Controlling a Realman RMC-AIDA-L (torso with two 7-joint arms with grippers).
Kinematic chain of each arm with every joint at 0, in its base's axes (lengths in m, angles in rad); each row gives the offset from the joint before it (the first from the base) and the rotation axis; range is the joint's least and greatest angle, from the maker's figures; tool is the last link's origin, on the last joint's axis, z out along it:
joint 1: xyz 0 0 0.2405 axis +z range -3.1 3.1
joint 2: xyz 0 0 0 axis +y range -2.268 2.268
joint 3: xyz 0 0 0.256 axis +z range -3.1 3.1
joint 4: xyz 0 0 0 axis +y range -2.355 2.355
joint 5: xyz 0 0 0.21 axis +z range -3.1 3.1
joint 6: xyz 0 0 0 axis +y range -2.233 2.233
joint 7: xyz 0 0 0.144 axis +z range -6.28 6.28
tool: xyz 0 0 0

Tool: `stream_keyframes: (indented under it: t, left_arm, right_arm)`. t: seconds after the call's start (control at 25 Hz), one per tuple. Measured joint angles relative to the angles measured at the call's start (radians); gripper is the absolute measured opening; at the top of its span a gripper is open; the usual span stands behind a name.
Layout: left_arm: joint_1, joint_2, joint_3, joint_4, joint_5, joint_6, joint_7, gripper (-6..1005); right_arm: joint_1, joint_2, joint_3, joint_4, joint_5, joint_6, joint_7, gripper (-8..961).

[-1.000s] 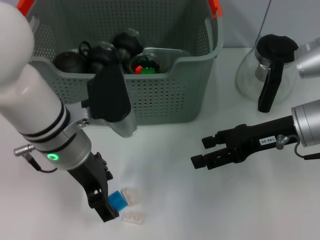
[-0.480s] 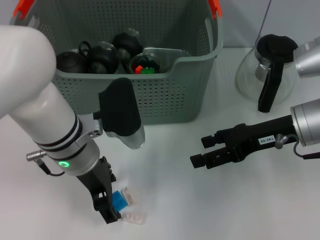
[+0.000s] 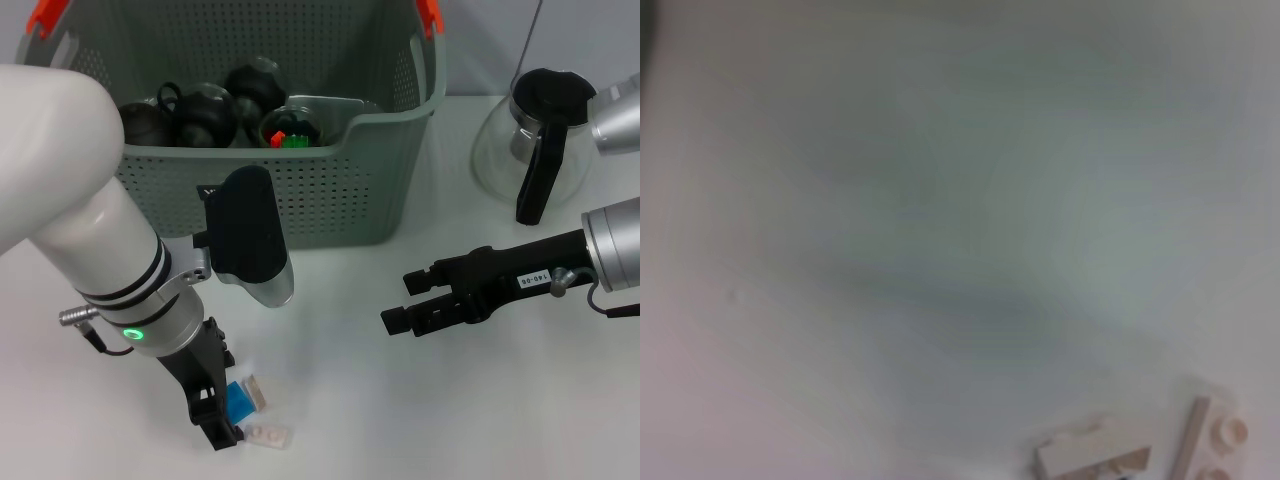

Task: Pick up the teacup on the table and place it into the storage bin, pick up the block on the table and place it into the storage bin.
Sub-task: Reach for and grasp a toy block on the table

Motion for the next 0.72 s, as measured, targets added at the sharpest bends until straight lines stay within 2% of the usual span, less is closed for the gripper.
stream_keyframes:
  t: [0.44, 0.72]
  left_arm:
    - [0.005, -0.001, 0.018, 0.004, -0.004, -0.006, 0.005, 744]
    - [0.007, -0.001, 0.027, 0.011, -0.004, -0.002, 0.005, 672]
  right_arm:
    - [-0.001, -0.002, 0.003, 0.0, 0.0, 0.0, 0.0, 931]
    - [-0.001, -0.002, 0.002, 0.0, 0.0, 0.001, -0.001, 931]
